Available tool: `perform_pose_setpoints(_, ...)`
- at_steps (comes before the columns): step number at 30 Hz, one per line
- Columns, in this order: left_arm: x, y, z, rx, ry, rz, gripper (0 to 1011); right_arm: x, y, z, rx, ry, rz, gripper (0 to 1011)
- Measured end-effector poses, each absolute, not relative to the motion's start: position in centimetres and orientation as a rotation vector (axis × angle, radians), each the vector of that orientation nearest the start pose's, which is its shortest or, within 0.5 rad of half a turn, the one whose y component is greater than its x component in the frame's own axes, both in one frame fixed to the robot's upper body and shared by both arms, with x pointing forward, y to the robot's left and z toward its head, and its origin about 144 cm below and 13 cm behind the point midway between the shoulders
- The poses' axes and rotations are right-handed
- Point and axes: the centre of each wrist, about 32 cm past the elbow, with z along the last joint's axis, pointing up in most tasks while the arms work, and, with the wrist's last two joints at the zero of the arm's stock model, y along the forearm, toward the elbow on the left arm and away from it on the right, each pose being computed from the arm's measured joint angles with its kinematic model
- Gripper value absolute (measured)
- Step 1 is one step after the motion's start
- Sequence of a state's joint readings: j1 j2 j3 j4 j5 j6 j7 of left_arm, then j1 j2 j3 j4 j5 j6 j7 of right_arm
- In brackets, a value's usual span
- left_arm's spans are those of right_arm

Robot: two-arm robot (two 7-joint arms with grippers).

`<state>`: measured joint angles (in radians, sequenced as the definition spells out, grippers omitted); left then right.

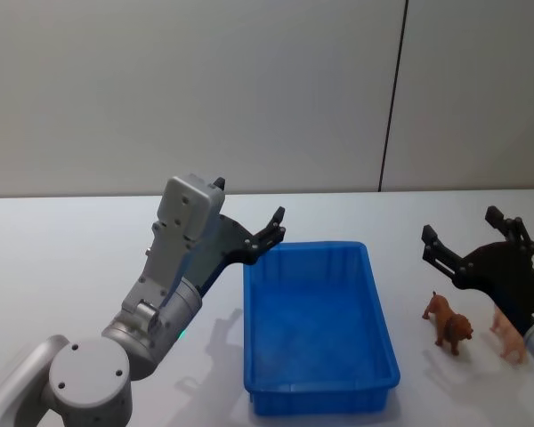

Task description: Pick up the two dolls from the table and place them into the box.

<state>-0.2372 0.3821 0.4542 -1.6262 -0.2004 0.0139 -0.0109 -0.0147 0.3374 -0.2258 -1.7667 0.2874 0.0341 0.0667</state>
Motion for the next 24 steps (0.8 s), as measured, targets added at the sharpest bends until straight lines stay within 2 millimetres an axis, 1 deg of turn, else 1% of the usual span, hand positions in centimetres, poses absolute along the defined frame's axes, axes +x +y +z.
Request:
perform_pose_setpoints(10,48.8,20.2,120.4,0.065,-0.259,1.128,1000,44.3,-23.7,118.9,0.026,-0.075,-1.23,1001)
perform_pose_setpoints(24,45.9,22.3,120.4,0.144,-0.159,1.185,1000,44.3,-23.7,118.9,0.026,-0.075,-1.229,1001)
